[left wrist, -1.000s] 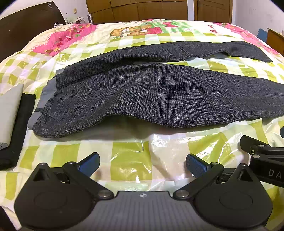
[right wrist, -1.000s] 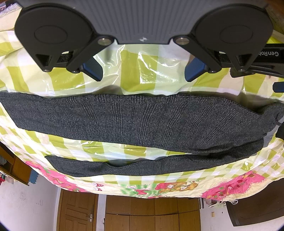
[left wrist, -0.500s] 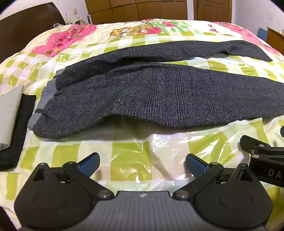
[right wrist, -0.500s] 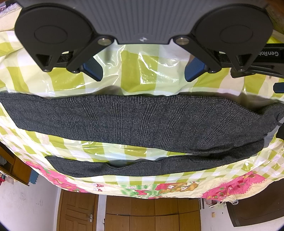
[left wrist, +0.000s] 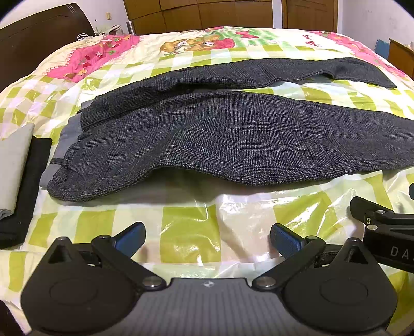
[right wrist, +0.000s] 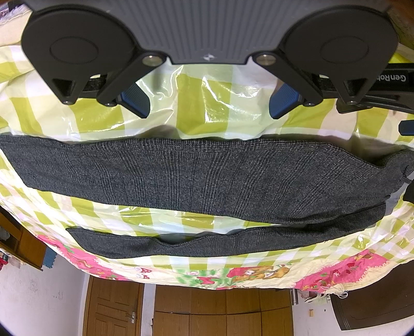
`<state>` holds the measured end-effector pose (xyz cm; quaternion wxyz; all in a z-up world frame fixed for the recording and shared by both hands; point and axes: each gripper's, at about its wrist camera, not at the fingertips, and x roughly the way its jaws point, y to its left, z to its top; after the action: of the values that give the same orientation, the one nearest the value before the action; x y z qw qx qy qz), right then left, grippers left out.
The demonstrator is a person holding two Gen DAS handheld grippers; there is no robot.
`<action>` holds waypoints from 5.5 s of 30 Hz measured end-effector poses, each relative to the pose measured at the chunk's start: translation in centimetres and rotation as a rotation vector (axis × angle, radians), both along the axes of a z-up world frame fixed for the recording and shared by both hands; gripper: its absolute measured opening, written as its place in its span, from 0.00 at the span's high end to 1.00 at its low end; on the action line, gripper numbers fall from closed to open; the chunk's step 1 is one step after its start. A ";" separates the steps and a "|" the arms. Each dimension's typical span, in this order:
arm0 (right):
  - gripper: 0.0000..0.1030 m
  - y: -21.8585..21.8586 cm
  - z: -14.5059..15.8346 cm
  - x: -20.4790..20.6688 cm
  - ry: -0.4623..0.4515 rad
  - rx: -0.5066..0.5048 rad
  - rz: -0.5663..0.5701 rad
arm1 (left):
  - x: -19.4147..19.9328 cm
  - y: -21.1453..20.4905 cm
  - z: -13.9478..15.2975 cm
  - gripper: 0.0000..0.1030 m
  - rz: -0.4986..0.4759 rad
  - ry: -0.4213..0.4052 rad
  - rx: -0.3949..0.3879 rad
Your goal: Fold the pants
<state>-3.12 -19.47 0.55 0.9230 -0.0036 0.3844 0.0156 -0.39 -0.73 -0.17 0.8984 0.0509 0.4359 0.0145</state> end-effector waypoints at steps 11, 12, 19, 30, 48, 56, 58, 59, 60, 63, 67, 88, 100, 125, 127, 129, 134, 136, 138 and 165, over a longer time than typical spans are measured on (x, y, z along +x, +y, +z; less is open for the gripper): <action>0.05 0.0 0.0 0.0 0.001 -0.001 -0.001 | 0.0 -0.1 0.0 0.00 0.000 0.000 0.002; 0.05 0.0 0.0 0.1 0.001 -0.001 0.000 | 0.0 -0.1 -0.1 0.00 -0.001 -0.001 0.003; 0.05 -0.1 -0.1 0.0 0.001 -0.001 -0.001 | 0.0 -0.2 -0.2 0.00 -0.002 -0.001 0.004; 0.05 0.0 -0.1 0.0 0.002 -0.002 -0.001 | 0.0 -0.2 -0.1 0.00 -0.002 -0.001 0.005; 0.05 -0.5 -0.1 -0.1 0.001 0.006 -0.008 | 0.0 -0.6 0.0 0.00 -0.032 -0.020 0.002; 0.05 -5.7 2.1 0.6 -0.036 0.095 -0.133 | -0.6 -3.2 2.4 0.00 -0.184 -0.196 0.075; 0.06 -8.4 2.1 1.1 -0.020 0.123 -0.203 | 0.0 -4.7 2.6 0.00 -0.244 -0.215 0.085; 0.06 -10.0 2.1 1.3 -0.014 0.138 -0.243 | 0.6 -5.7 2.7 0.00 -0.275 -0.214 0.086; 0.06 -11.1 2.2 1.4 -0.011 0.143 -0.267 | 1.2 -6.7 2.6 0.00 -0.305 -0.207 0.083; 0.07 -15.0 2.2 1.8 -0.014 0.136 -0.359 | 3.0 -9.8 2.0 0.00 -0.391 -0.181 0.074; 0.13 -20.4 1.3 2.9 0.025 0.199 -0.486 | 4.8 -14.4 1.3 0.00 -0.502 -0.166 0.070; 0.82 -27.9 1.0 5.1 0.072 0.152 -0.661 | 6.5 -15.8 0.7 0.00 -0.595 -0.122 -0.004; 0.80 -12.1 4.9 10.8 0.037 0.061 -0.195 | 9.6 0.3 4.2 0.00 -0.285 -0.195 0.056; 0.70 12.9 3.3 19.5 0.122 -0.027 0.412 | 15.0 13.4 2.5 0.00 -0.150 -0.117 0.029; 0.68 13.1 3.6 20.9 0.100 -0.052 0.428 | 16.2 14.4 3.4 0.00 -0.153 -0.144 0.032; 0.65 13.0 4.1 22.7 0.073 -0.077 0.437 | 17.9 15.6 4.1 0.00 -0.151 -0.167 0.040; 0.56 14.1 4.4 29.1 0.046 -0.118 0.540 | 23.6 19.2 4.8 0.00 -0.134 -0.174 0.047; 0.52 14.9 3.9 31.9 0.058 -0.134 0.587 | 26.2 20.4 4.4 0.00 -0.145 -0.147 0.045; 0.51 15.5 3.5 34.1 0.059 -0.156 0.629 | 28.6 21.6 3.5 0.00 -0.166 -0.096 0.039; 0.85 17.9 -0.5 41.3 0.177 -0.208 0.812 | 35.4 28.5 -1.2 0.13 -0.154 0.140 -0.052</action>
<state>38.21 -1.55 0.01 0.8001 -0.2465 0.4289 0.3394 35.06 27.81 -1.36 0.8653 0.0616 0.4926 -0.0695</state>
